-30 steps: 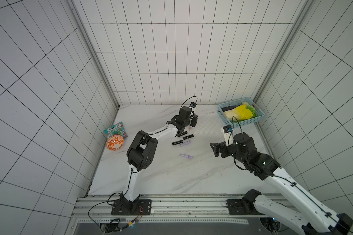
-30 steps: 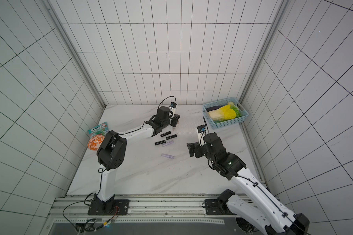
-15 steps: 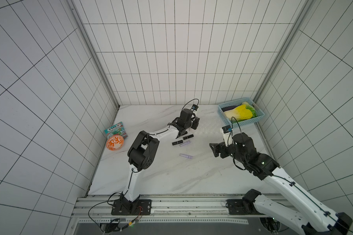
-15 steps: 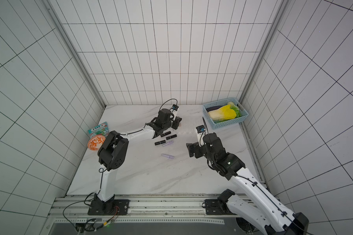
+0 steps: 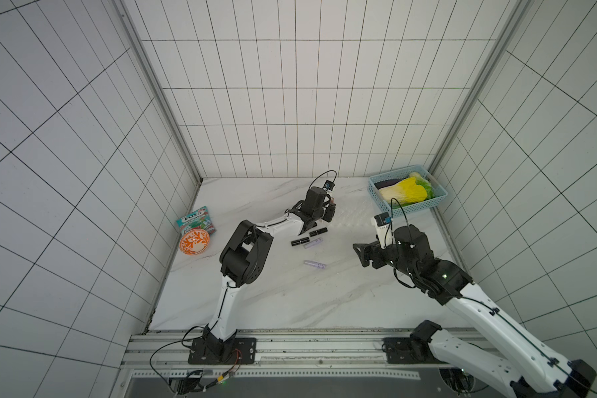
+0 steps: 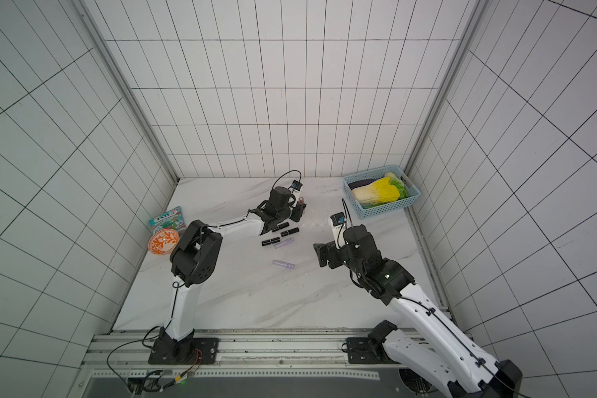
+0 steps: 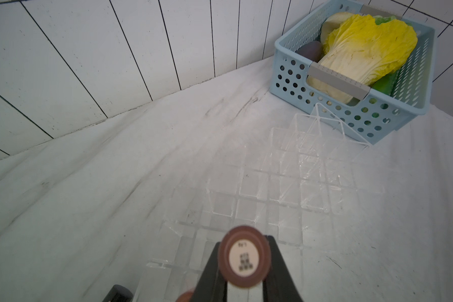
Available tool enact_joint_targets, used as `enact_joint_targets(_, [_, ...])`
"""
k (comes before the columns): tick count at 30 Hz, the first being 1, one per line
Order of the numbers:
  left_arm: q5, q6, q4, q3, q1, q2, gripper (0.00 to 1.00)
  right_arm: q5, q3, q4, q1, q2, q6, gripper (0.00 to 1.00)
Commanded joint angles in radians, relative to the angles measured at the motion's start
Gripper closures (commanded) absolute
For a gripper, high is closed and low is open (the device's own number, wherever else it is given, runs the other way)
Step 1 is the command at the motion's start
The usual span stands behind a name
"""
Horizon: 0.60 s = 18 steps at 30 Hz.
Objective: Arrange the lipsticks in the organizer
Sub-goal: Place the lipstick in the storage box.
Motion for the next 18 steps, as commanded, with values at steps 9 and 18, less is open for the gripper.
enact_joint_targets(9, [0.014, 0.002, 0.063, -0.060, -0.016, -0.133, 0.23, -0.077, 0.023, -0.022, -0.010, 0.052, 0.009, 0.07])
enact_joint_targets(18, [-0.105, -0.265, -0.092, -0.333, 0.089, -0.485, 0.22, -0.214, 0.130, -0.125, 0.055, 0.289, -0.023, 0.12])
